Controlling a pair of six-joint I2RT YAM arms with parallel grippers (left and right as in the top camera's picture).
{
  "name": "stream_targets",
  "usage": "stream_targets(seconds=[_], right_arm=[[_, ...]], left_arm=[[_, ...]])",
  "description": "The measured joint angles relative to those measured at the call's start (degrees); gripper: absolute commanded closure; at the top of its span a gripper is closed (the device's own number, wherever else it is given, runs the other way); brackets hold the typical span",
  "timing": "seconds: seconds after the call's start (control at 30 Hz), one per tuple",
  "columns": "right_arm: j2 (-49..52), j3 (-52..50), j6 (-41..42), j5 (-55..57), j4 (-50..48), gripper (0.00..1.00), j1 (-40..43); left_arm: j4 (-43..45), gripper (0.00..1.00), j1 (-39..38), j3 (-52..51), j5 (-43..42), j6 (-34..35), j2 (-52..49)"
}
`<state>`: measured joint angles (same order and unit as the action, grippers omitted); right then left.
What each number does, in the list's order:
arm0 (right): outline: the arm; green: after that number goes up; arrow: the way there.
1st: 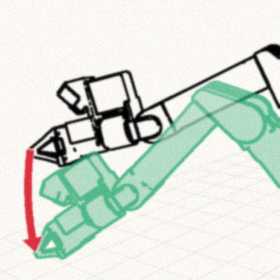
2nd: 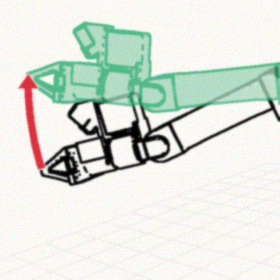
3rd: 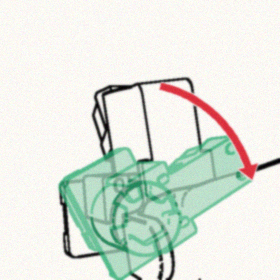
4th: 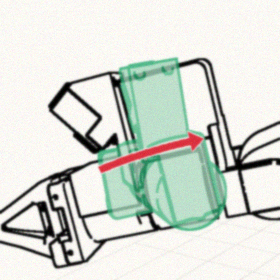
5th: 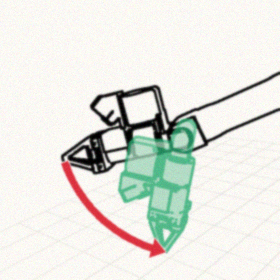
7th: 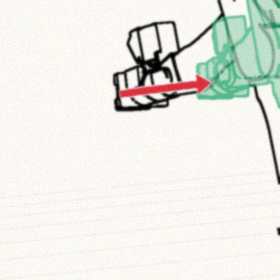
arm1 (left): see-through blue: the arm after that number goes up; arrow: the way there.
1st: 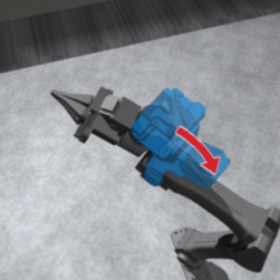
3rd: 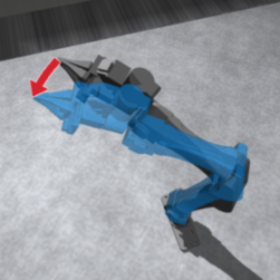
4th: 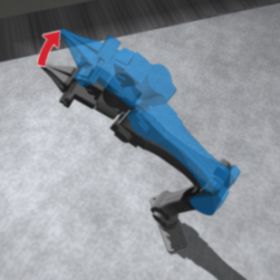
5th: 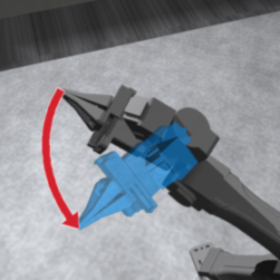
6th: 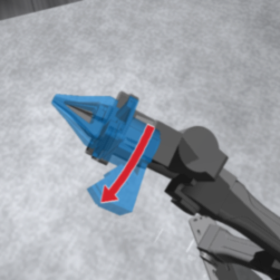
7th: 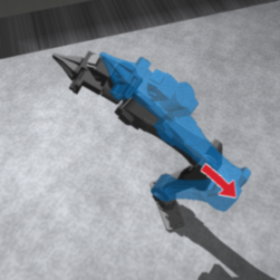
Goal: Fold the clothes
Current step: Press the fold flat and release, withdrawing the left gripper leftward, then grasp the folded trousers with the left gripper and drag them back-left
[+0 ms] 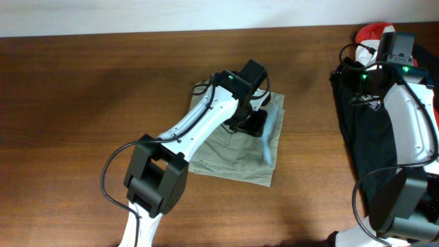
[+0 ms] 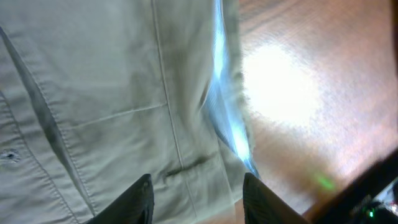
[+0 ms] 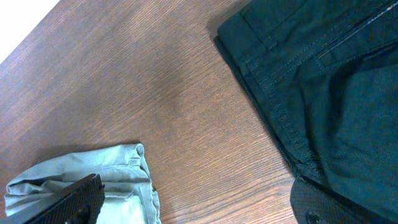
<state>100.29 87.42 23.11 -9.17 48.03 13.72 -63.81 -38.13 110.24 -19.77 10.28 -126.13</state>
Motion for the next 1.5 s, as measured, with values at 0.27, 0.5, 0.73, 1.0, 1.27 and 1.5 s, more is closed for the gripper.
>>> stream_targets(seconds=[0.27,0.5,0.73,1.0,1.27,1.5], right_arm=[[0.0,0.0,0.0,0.0,0.0,0.01,0.0],[0.0,0.0,0.0,0.0,0.0,0.01,0.0],[0.0,0.0,0.0,0.0,0.0,0.01,0.0],[0.0,0.0,0.0,0.0,0.0,0.01,0.0],[0.0,0.0,0.0,0.0,0.0,0.01,0.0],[0.0,0.0,0.0,0.0,0.0,0.01,0.0]], left_arm=[[-13.0,0.93,5.7,4.9,2.1,-4.9,0.0],[-0.5,0.99,6.5,-0.4,1.7,-5.3,0.0],[4.9,0.99,3.1,-5.7,0.5,-3.6,-0.4],[6.3,1.00,0.7,-6.0,-3.1,-2.7,-7.2],[-9.7,0.03,9.1,10.5,3.4,-3.9,-5.3],[-10.4,0.01,32.1,5.0,2.1,-8.8,-1.0]])
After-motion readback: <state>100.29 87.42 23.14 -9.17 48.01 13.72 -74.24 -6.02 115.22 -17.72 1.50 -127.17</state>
